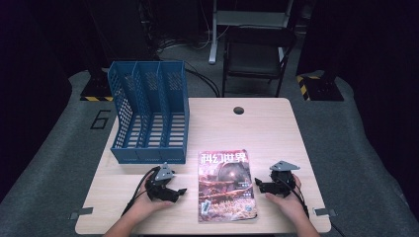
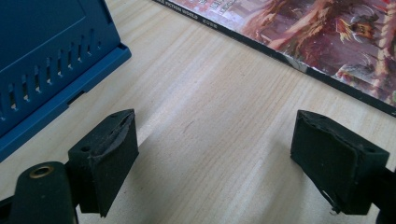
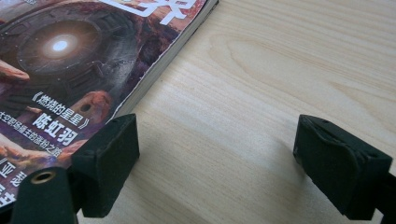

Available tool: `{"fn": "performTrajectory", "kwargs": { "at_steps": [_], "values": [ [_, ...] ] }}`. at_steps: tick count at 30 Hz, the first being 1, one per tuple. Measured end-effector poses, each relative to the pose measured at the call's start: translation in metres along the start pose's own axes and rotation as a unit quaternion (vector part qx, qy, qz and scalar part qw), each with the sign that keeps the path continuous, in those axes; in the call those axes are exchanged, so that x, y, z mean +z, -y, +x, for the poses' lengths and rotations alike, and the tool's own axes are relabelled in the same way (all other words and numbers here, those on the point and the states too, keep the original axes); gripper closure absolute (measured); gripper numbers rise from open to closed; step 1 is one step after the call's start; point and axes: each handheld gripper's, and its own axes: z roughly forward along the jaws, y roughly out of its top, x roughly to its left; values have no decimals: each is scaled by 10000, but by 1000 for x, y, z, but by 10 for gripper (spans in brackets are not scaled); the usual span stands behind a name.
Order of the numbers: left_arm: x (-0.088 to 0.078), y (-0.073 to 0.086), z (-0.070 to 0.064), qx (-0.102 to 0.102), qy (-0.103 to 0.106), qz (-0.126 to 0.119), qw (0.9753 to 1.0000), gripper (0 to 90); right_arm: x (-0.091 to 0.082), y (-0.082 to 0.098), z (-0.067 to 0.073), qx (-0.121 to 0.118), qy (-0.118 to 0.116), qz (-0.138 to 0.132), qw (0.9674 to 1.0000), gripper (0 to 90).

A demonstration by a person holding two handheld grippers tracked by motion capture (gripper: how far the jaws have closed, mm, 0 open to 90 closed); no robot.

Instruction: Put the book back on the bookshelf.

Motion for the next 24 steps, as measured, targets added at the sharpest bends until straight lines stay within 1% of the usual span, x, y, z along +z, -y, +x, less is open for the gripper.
{"fn": "performTrajectory", "kwargs": {
  "at_steps": [2, 4, 5, 6, 7, 8, 9, 11, 12, 14, 15, 16, 17, 18, 19, 20, 21, 22, 24],
  "values": [
    [0, 0, -1, -34, 7, -25, 10000, 149, 0, 0, -1, -26, -13, -16, 10000, 139],
    [1, 0, 0, -11, 0, -18, 10000, 142, 0, 0, 0, -11, -12, 2, 10000, 139],
    [1, -1, 0, 18, 1, 42, 10000, 140, 0, 0, 0, -15, -14, 2, 10000, 138],
    [2, -1, -1, 29, -54, 0, 10000, 139, 0, 0, 1, 42, -22, 17, 10000, 137],
    [2, -1, -1, 29, -54, 0, 10000, 139, 0, 0, 1, -17, -12, 22, 10000, 133],
    [2, -1, -1, 18, -24, -16, 10000, 139, 0, 0, 1, -17, -12, 22, 10000, 133],
    [1, -1, 0, 58, 9, 20, 10000, 139, 0, 0, 1, 11, -5, 17, 10000, 125],
    [1, -1, -2, 39, 20, 45, 10000, 139, 1, -1, 1, -32, -37, 45, 10000, 105],
    [1, -1, -2, 47, -17, 20, 10000, 139, 1, -1, 1, -63, -41, 49, 10000, 104],
    [2, -2, -4, -18, -62, 0, 10000, 134, 1, -1, 2, -26, -50, 49, 10000, 100],
    [2, -2, -4, -18, -62, 0, 10000, 129, 1, -1, 1, -64, -63, 56, 9999, 95],
    [3, -2, -5, -6, 17, 8, 10000, 120, 2, -1, 2, -48, -55, 22, 10000, 94],
    [3, -2, -5, -6, 17, 8, 10000, 109, 2, -1, 2, -44, -53, 25, 10000, 94],
    [4, -2, -6, 15, -12, 10, 10000, 104, 2, 0, 3, 14, -35, 19, 10000, 95],
    [3, -3, -6, 19, 44, 49, 10000, 104, 2, 0, 3, 14, -35, 19, 10000, 95],
    [4, -3, -7, -34, 42, 34, 10000, 104, 0, 0, 4, 20, -18, 55, 10000, 99],
    [4, -3, -7, -15, 36, 37, 10000, 105, 0, 1, 3, -73, -18, 48, 10000, 103],
    [3, -3, -7, 2, 28, 38, 10000, 105, -1, 1, 5, 27, -3, 44, 10000, 105],
    [4, -3, -7, -34, 48, 35, 10000, 105, -1, 1, 4, 21, -42, 52, 10000, 105]
  ]
}}
